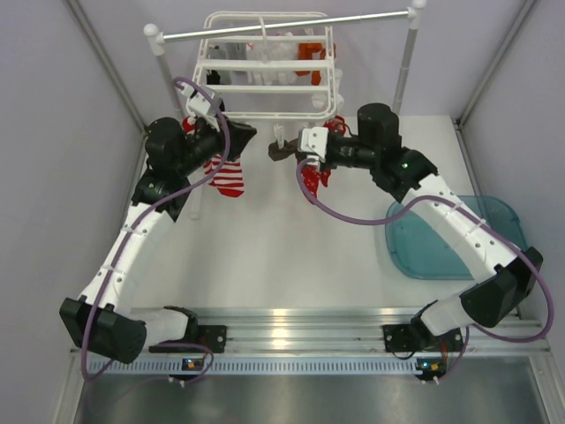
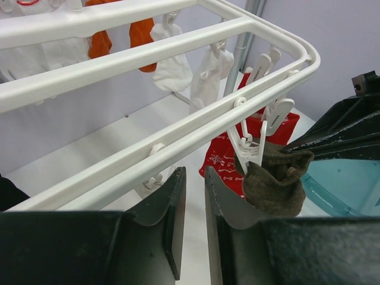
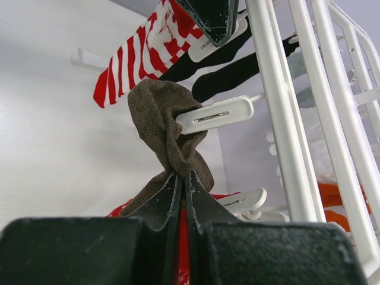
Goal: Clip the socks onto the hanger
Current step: Open the clamp at the hanger.
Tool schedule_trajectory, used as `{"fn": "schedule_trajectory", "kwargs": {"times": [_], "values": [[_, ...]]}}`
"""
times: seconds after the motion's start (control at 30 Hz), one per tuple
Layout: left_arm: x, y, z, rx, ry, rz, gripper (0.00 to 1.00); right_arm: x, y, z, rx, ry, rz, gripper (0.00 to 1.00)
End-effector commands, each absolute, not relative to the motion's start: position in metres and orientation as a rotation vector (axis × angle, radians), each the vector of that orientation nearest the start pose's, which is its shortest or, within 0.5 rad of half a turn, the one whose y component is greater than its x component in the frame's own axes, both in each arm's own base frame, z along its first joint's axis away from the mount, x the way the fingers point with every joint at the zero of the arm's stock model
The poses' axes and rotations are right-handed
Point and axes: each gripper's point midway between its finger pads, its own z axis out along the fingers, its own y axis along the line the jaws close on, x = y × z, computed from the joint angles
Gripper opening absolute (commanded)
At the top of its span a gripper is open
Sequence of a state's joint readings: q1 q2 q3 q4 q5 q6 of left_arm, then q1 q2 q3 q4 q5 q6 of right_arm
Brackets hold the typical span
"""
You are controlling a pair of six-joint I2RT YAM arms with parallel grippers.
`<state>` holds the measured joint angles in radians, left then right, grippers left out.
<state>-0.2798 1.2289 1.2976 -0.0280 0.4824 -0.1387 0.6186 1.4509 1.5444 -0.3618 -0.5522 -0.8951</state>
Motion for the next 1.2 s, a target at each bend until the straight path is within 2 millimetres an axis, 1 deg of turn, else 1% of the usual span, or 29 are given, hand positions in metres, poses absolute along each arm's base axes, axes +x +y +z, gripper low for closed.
{"fn": "schedule_trajectory", "kwargs": {"times": [0.0, 0.2, 0.23, 0.27, 0.3, 0.37, 0.4, 0.47, 0.5, 0.53, 0.63, 0.67, 0.7, 0.73, 0.77, 0.9, 1.0, 1.03, 1.1, 1.13, 1.17], "values": [[0.363, -0.194, 0.428, 0.525, 1.409, -0.678, 0.23, 0.324, 0.317, 0.382, -1.467, 0.996, 0.376, 0.0], [0.362, -0.193, 0.428, 0.528, 1.409, -0.674, 0.1, 0.326, 0.317, 0.378, -1.465, 1.015, 0.384, 0.0], [0.361, -0.193, 0.429, 0.524, 1.409, -0.675, 0.07, 0.325, 0.317, 0.378, -1.466, 1.017, 0.387, 0.0], [0.361, -0.193, 0.429, 0.523, 1.411, -0.674, 0.02, 0.326, 0.316, 0.378, -1.462, 1.021, 0.383, 0.0], [0.36, -0.193, 0.43, 0.52, 1.412, -0.678, 0.0, 0.326, 0.315, 0.377, -1.458, 1.031, 0.388, 0.0], [0.359, -0.193, 0.43, 0.519, 1.413, -0.682, 0.0, 0.325, 0.314, 0.376, -1.451, 1.043, 0.391, 0.0], [0.358, -0.193, 0.43, 0.513, 1.416, -0.687, 0.0, 0.326, 0.314, 0.371, -1.444, 1.065, 0.397, 0.01], [0.356, -0.193, 0.433, 0.506, 1.413, -0.694, 0.0, 0.326, 0.312, 0.367, -1.439, 1.086, 0.402, 0.07], [0.354, -0.194, 0.436, 0.497, 1.415, -0.715, 0.0, 0.324, 0.31, 0.359, -1.427, 1.132, 0.423, 0.18], [0.354, -0.194, 0.436, 0.497, 1.415, -0.715, 0.0, 0.324, 0.31, 0.359, -1.427, 1.132, 0.423, 0.18], [0.353, -0.195, 0.441, 0.489, 1.416, -0.735, 0.0, 0.319, 0.309, 0.352, -1.41, 1.177, 0.46, 0.34], [0.352, -0.195, 0.443, 0.485, 1.415, -0.739, 0.0, 0.317, 0.309, 0.352, -1.411, 1.174, 0.469, 0.43], [0.352, -0.195, 0.438, 0.477, 1.442, -0.749, 0.0, 0.315, 0.308, 0.35, -1.402, 1.187, 0.481, 0.46], [0.351, -0.195, 0.439, 0.475, 1.442, -0.751, 0.0, 0.314, 0.307, 0.351, -1.395, 1.19, 0.486, 0.5], [0.35, -0.195, 0.441, 0.47, 1.44, -0.754, 0.0, 0.312, 0.307, 0.351, -1.375, 1.208, 0.507, 0.52], [0.351, -0.194, 0.44, 0.456, 1.45, -0.758, 0.0, 0.303, 0.311, 0.377, -1.287, 1.19, 0.586, 0.52], [0.35, -0.194, 0.442, 0.454, 1.45, -0.761, 0.0, 0.293, 0.319, 0.393, -1.222, 1.185, 0.666, 0.53], [0.35, -0.194, 0.441, 0.455, 1.45, -0.762, 0.0, 0.292, 0.325, 0.404, -1.192, 1.147, 0.674, 0.54], [0.349, -0.195, 0.441, 0.45, 1.449, -0.77, 0.0, 0.296, 0.33, 0.41, -1.125, 1.159, 0.696, 0.54], [0.349, -0.194, 0.443, 0.446, 1.447, -0.77, 0.0, 0.299, 0.338, 0.415, -1.1, 1.141, 0.707, 0.54], [0.349, -0.195, 0.443, 0.44, 1.448, -0.774, 0.0, 0.303, 0.341, 0.419, -1.049, 1.154, 0.727, 0.55]]}}
